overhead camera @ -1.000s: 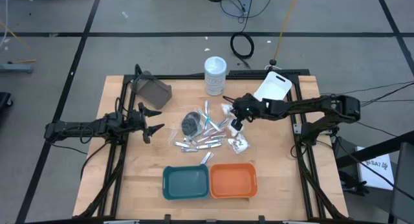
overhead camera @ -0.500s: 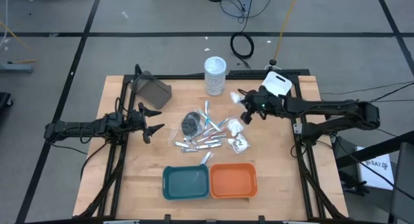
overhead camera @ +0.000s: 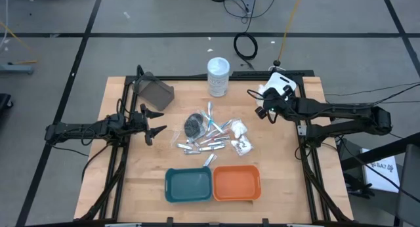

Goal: Pick & Place Travel size toiletries
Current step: Put the white cotton pack into the white bin

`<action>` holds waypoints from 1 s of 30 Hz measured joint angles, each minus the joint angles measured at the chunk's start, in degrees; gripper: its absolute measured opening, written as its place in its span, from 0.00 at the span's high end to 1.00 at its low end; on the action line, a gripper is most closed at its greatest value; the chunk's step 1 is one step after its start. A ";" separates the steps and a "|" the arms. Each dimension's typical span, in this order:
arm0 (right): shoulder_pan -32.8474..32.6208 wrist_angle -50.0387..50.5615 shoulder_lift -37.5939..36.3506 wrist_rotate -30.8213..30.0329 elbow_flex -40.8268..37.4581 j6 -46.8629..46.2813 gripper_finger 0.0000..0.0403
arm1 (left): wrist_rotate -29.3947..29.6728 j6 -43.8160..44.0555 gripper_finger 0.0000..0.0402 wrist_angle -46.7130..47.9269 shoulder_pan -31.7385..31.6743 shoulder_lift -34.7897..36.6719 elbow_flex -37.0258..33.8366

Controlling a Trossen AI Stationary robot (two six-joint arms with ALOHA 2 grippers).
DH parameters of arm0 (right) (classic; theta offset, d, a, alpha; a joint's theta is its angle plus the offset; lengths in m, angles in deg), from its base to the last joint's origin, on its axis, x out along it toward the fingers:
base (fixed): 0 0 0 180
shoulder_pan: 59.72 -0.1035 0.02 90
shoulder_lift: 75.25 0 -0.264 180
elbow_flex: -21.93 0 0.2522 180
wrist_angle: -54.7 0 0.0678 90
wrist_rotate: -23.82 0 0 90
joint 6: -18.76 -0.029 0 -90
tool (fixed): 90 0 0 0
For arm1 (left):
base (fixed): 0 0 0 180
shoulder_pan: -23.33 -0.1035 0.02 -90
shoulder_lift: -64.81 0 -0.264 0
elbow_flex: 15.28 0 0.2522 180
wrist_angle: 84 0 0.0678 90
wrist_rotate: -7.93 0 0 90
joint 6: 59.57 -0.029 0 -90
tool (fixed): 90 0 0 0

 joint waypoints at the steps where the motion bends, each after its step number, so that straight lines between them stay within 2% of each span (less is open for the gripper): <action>1: 0.32 1.15 0.00 -0.24 -0.01 -0.89 1.00 | -0.02 -0.02 0.30 0.02 0.00 -0.02 0.02; 14: 10.02 0.16 0.00 0.05 -6.64 -2.20 1.00 | -0.01 -0.02 0.30 0.01 0.00 -0.02 0.02; 24: 10.93 -0.86 0.00 0.11 -6.97 -2.18 1.00 | 0.00 -0.02 0.30 0.02 0.02 -0.02 0.00; 30: 10.90 -2.42 0.00 0.07 -6.97 -2.14 0.96 | 0.00 -0.01 0.30 0.01 0.02 -0.01 0.01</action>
